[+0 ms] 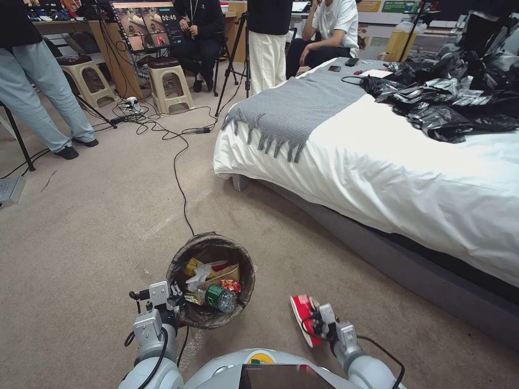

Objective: Pick up the trash bin, then pick up the garbage from the floor and place it into the trash bin.

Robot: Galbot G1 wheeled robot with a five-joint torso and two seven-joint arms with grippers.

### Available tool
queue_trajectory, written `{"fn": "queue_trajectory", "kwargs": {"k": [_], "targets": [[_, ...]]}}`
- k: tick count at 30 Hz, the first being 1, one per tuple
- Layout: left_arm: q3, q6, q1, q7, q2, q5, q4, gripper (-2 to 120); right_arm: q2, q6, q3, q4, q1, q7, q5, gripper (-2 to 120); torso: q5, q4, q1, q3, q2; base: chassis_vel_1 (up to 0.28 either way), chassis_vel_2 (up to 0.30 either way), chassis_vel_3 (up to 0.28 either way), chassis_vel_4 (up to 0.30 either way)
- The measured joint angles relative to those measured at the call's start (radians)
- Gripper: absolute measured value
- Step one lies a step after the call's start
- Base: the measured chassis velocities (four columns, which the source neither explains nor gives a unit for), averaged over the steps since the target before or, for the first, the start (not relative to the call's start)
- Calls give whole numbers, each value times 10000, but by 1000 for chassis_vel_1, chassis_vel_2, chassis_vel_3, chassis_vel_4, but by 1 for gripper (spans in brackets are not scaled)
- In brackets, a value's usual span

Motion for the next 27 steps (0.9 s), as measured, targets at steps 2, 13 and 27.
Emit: {"fn": "queue_trajectory", "kwargs": {"k": [2, 13, 27], "targets": [[15, 0, -4, 0, 6, 0, 26, 0, 50, 619, 136, 312, 254, -87, -659, 0, -1, 1, 0, 0, 0, 0, 0, 0, 0], [77, 6, -33, 10, 62, 14, 162, 0, -23, 4560, -13, 2237, 1950, -3786, -1773, 0, -2, 1, 0, 1, 0, 0, 0, 0, 0], [213, 23, 12, 20, -18, 243, 127, 0, -5, 4676, -2089, 2966, 3705, -5603, -1094, 0, -1, 2, 0, 0, 0, 0, 0, 0, 0]]}}
